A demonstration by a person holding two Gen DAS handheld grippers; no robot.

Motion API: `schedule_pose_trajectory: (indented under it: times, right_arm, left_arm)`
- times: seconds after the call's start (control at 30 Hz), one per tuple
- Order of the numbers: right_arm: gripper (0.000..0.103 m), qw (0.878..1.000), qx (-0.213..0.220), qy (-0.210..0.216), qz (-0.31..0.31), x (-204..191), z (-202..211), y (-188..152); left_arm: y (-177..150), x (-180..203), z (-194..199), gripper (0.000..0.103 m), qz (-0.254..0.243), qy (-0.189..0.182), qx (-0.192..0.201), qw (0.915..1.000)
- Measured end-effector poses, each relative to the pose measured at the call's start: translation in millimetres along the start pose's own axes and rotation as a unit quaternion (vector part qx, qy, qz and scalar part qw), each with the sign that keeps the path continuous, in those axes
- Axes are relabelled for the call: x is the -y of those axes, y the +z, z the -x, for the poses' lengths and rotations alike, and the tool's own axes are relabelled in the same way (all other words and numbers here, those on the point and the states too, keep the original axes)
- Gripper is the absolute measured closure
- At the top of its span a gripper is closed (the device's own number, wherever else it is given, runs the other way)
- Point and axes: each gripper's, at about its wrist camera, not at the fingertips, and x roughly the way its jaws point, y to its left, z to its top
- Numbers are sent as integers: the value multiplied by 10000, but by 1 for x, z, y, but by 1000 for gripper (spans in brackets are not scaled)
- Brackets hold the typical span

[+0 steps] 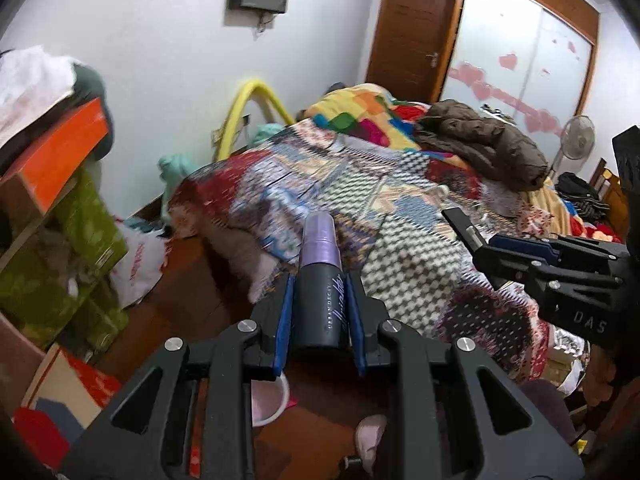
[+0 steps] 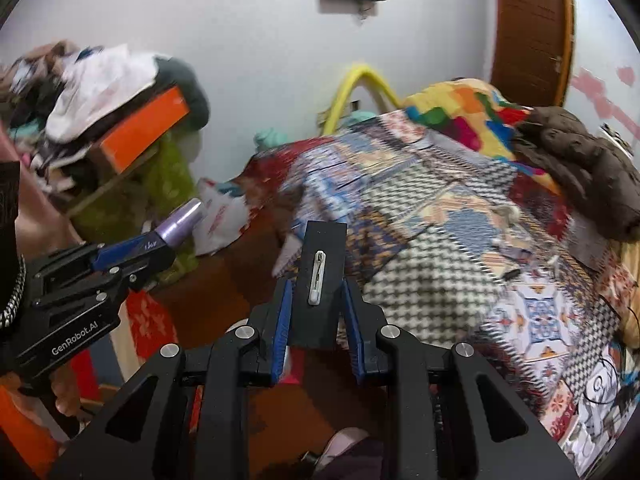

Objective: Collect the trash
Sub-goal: 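Carry the bottle and USB stick over the white bin on the floor, then open both grippers to drop the bottle and USB stick into the bin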

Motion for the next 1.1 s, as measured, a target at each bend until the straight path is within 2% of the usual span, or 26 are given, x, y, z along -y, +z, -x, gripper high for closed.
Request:
schedule_pose_trajectory:
  times: [0.2, 0.43, 0.6, 0.8, 0.93, 1.1]
  right_arm:
    - [80, 9988, -319, 295, 219, -44, -32, -11]
    - [80, 9937, -883, 570, 378, -83, -80, -26]
    - [80, 9871, -1366, 733, 398, -99, -120, -38]
    - [80, 9779, -1893, 809, 356, -109, -167, -45]
    - [80, 9719, -2173, 847, 319, -111, -195, -47]
    - [79, 9644, -2473, 913, 201, -110, -227, -49]
  left_arm:
    - [-27, -35, -4, 78, 161, 188, -277, 9993]
    - [-65, -73, -41, 78, 486, 310, -960, 9937]
    - [-92, -96, -77, 78, 779, 257, -1509, 9851]
    - [-120, -120, -124, 78, 1187, 226, -2102, 9702]
    - [-130, -132, -150, 78, 1344, 260, -2410, 9608]
    - [-134, -145, -173, 78, 1488, 263, -2624, 9530]
